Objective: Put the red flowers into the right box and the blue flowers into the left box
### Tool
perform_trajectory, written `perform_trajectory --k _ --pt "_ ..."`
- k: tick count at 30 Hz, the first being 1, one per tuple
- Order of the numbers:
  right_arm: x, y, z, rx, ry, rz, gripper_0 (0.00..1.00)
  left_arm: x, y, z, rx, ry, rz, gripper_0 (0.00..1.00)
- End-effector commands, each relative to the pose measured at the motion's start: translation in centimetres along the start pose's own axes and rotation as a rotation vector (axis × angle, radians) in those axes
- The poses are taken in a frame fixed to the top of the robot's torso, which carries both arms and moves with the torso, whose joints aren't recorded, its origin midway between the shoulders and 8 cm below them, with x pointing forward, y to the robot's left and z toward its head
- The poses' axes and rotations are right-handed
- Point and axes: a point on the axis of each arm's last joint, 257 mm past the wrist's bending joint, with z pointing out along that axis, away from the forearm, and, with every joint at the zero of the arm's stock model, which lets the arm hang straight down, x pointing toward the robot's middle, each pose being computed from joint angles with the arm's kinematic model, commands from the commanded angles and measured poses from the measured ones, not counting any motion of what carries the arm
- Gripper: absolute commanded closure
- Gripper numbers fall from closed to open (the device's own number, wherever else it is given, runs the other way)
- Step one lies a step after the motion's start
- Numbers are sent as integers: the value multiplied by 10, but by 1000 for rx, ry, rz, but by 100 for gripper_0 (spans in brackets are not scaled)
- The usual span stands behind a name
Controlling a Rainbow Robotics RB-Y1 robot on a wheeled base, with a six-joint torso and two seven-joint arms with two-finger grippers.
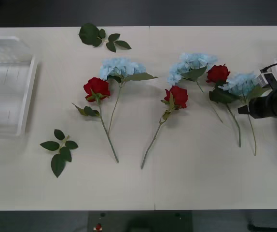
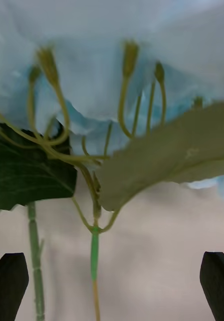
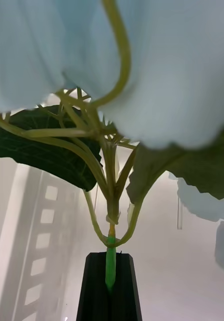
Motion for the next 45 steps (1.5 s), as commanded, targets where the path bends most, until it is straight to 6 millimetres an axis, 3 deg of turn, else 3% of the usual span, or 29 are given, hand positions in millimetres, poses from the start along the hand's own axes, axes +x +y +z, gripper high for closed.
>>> perform_trajectory --k 1,5,7,8,9,10,12,14,16,20,23,25,29,32,36,39,42,45 --pt "-16 2 6 7 -34 -33 0 -23 12 -8 -19 -46 16 100" --pt "-17 3 10 10 -42 -39 0 -24 11 -8 -14 -48 12 95" --pt "-16 2 12 13 -41 -41 8 -23 11 -8 -13 -47 12 80" --pt "-15 2 13 15 -41 -46 18 -24 10 -8 -12 -49 13 68" --pt "-16 2 13 16 -42 -47 26 -24 11 -8 -12 -47 11 63" --pt "-16 2 13 17 -42 -48 33 -24 11 -8 -12 -49 11 61" --pt "-15 0 13 22 -42 -55 57 -24 11 -8 -12 -47 11 54" --pt "-15 0 13 25 -41 -59 69 -24 9 -8 -6 -49 8 46" --pt "-16 0 13 25 -43 -63 73 -24 5 -9 5 -42 7 37" --pt "-16 0 14 29 -42 -70 90 -32 -34 -28 123 -1 -13 18" --pt "-18 -1 13 28 -46 -66 98 -43 -66 -51 208 18 10 14" --pt "-21 -2 11 27 -55 -60 100 -50 -86 -67 256 23 39 7" --pt "-34 -6 -1 18 -66 -41 100 -57 -128 -97 357 35 82 6" --pt "-54 -7 -22 -11 -80 -26 100 -49 -174 -113 472 53 68 0" --pt "-80 -1 -57 -119 -107 2 100 -30 -229 -120 609 109 -15 0" --pt "-95 10 -82 -208 -140 -35 100 -11 -258 -117 636 167 -54 0" --pt "-113 35 -109 -337 -214 -105 100 12 -296 -107 600 233 -136 0" --pt "-129 63 -128 -447 -298 -171 100 25 -319 -93 528 231 -154 0"
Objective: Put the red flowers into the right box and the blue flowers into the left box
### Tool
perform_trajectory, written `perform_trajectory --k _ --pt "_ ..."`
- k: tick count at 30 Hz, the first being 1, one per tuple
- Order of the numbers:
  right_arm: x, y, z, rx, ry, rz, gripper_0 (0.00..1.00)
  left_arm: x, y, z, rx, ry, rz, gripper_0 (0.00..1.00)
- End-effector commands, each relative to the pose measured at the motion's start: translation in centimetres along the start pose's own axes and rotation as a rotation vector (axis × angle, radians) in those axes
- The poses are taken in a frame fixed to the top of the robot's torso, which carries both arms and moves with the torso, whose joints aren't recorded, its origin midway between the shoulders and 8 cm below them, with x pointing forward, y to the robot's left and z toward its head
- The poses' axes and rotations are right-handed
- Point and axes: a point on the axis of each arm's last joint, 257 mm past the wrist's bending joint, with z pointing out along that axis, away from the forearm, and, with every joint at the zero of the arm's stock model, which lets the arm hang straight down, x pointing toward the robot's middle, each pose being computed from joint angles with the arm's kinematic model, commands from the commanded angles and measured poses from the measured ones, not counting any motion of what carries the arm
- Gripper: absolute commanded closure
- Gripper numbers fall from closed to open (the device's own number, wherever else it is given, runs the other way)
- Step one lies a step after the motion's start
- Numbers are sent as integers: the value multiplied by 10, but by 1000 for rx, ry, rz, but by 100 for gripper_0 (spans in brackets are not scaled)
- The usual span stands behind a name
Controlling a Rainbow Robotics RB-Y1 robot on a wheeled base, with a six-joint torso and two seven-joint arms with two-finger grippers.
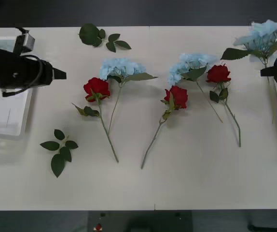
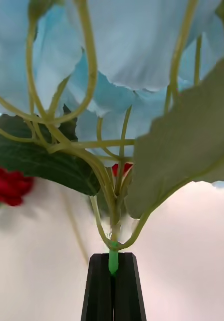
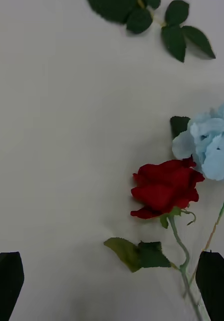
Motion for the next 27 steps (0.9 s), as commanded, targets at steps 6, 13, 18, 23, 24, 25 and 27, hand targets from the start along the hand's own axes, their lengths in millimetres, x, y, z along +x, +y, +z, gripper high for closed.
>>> perform_trajectory --k 6,13,18,23,24,25,27 --pt "-63 89 -5 -287 -239 -239 100 17 -56 51 -78 -56 11 0" --pt "-88 157 21 -445 -397 -328 100 6 -88 26 44 -46 144 0" --pt "-105 206 39 -535 -488 -360 100 11 -91 -4 175 17 261 0" --pt "-122 259 51 -627 -562 -396 100 24 -109 -31 411 8 381 0" --pt "-125 272 53 -653 -574 -394 100 29 -116 -36 466 -12 416 0" --pt "-128 282 54 -674 -587 -388 100 35 -124 -38 521 -29 417 0" --pt "-130 295 56 -701 -597 -384 100 39 -139 -42 601 -82 415 0"
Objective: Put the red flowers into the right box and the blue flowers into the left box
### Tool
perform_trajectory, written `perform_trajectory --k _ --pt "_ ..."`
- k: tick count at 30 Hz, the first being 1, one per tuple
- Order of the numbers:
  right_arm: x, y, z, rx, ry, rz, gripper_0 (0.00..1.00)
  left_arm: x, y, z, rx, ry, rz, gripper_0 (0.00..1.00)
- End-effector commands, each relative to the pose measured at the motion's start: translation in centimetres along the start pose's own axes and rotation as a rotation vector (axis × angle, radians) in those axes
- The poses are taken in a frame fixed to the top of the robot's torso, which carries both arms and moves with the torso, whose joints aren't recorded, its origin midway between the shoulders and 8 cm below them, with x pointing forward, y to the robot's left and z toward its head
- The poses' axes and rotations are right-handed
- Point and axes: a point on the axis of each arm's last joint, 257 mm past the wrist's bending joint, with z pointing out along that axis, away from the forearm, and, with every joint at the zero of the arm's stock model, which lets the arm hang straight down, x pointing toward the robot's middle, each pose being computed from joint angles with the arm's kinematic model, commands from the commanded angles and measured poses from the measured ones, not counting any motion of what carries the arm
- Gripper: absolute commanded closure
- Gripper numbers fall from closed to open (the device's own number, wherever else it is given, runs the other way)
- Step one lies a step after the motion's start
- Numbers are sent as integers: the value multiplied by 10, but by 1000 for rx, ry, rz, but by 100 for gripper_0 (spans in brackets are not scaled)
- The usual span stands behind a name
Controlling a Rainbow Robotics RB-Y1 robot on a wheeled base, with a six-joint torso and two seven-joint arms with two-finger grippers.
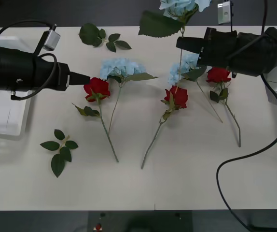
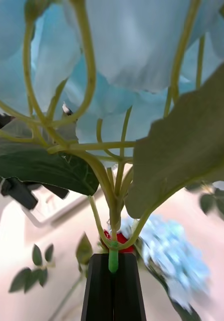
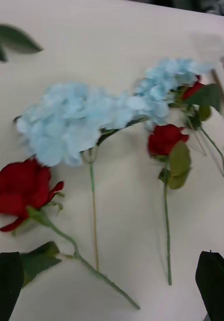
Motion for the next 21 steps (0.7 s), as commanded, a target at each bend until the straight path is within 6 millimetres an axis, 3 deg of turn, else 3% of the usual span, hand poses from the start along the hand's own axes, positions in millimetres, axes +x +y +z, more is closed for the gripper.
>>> perform_trajectory --k 1,12,21 --pt "-31 23 29 -71 -64 -55 100 6 -35 12 145 -121 83 0" --pt "-32 67 77 -182 -153 25 100 1 -112 79 264 -434 164 0" --pt "-25 66 91 -162 -142 45 100 -21 -152 108 267 -556 138 0"
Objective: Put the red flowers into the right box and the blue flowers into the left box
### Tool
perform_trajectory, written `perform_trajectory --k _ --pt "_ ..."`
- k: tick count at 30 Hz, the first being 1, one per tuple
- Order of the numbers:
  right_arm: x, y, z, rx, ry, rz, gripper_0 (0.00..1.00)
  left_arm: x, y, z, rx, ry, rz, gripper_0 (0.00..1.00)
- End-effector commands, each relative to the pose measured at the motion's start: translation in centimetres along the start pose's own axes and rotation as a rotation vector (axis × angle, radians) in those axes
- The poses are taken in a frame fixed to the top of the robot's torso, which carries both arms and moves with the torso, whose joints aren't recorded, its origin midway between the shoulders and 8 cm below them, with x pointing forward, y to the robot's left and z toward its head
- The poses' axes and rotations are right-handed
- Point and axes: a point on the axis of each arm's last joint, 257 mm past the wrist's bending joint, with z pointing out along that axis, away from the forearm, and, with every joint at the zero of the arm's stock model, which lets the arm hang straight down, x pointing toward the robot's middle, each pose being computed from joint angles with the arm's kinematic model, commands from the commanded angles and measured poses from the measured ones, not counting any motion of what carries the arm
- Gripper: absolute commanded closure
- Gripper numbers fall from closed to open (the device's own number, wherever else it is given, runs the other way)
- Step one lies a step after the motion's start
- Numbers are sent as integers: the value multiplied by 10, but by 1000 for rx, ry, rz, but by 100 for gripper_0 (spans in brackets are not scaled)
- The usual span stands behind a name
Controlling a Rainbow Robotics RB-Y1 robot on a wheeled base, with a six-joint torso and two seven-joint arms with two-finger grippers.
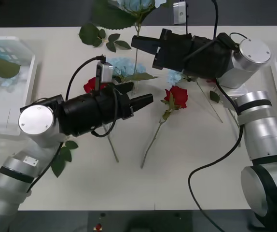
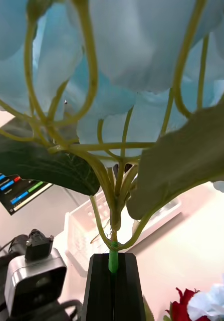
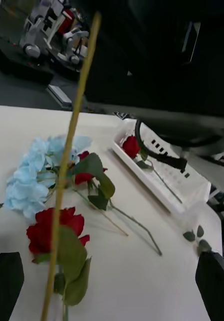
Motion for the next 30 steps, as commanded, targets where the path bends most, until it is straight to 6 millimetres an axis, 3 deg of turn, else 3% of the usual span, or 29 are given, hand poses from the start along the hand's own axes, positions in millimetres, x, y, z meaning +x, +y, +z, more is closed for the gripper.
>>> perform_trajectory --k 1,6,8,9,10,11,30 --pt "-17 1 3 -7 -18 -43 100 -18 -11 13 5 -54 45 0" --pt "-14 -2 1 -4 -18 -34 100 -31 -15 25 -8 -90 46 3" --pt "-14 -2 1 -3 -19 -34 100 -35 -13 28 -18 -102 44 40" --pt "-14 -3 0 -2 -18 -36 100 -37 -12 28 -25 -108 39 64" --pt "-15 -2 0 -3 -18 -38 100 -37 -11 29 -27 -110 38 75" --pt "-14 -3 0 -2 -18 -36 100 -40 -10 29 -31 -116 34 97" --pt "-15 -4 -1 1 -18 -38 100 -49 6 21 -70 -135 -7 100"
